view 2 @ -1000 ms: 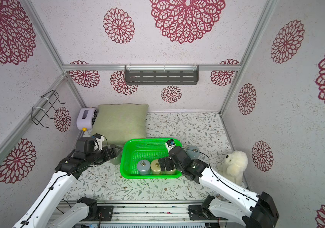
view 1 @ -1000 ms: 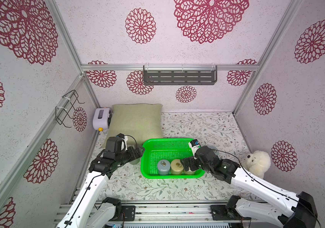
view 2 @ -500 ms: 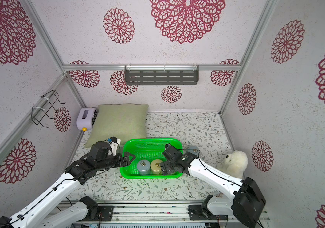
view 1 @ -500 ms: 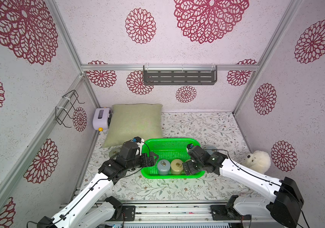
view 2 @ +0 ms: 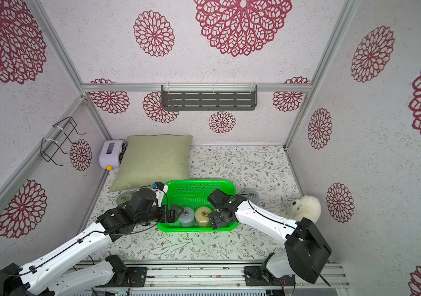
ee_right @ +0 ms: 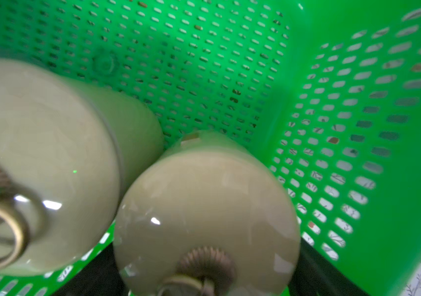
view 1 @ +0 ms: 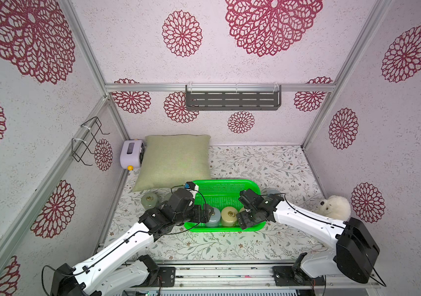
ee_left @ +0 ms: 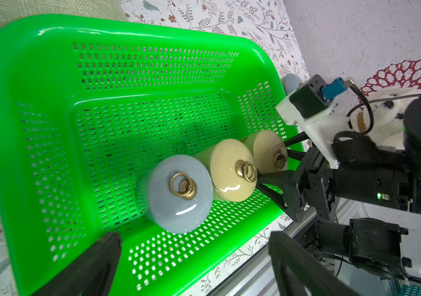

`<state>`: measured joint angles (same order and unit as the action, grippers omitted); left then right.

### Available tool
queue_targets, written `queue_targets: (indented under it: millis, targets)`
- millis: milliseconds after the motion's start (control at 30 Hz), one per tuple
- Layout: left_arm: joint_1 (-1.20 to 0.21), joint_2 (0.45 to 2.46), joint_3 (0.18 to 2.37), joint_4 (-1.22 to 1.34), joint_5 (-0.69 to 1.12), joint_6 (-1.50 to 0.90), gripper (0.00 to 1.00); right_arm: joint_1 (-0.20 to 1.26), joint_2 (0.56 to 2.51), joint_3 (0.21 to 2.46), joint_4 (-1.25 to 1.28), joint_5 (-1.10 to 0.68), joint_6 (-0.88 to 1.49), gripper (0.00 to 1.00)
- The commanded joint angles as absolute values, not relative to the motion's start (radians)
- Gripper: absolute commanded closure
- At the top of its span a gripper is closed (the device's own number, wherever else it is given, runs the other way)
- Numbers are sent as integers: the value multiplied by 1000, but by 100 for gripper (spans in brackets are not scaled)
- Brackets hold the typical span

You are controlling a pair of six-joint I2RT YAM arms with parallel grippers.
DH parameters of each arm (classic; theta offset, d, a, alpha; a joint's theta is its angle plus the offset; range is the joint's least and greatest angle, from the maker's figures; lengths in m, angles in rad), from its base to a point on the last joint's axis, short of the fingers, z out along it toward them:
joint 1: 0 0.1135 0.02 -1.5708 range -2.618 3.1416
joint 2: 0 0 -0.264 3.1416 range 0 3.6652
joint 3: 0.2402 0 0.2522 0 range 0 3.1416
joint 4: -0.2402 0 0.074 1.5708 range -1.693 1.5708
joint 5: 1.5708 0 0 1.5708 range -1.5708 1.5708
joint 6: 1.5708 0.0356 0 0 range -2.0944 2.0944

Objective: Take the tea canister out of the basket
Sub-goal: Pick up the tea canister from the basket.

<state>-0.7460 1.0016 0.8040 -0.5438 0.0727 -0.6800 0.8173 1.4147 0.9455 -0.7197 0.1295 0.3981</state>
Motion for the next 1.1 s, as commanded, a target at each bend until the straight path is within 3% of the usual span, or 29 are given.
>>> queue_targets:
  millis: [0, 467, 767, 867, 1067]
  targets:
    - [-765, 996, 807, -517, 48, -661, 3, 789, 1450, 975, -714, 131, 367, 9]
    - [-771, 970, 783, -510, 26, -664, 3, 751, 1539, 970, -663, 86, 324, 9]
    - [-775, 953, 783, -515, 12, -663, 3, 749, 1534, 978, -678, 91, 325, 26]
    - [-775, 947, 781, -515, 8, -666, 3, 748, 1519, 993, -698, 93, 329, 37]
    - [-776, 930, 776, -510, 3, -670, 3, 743, 1467, 1028, -731, 125, 347, 35]
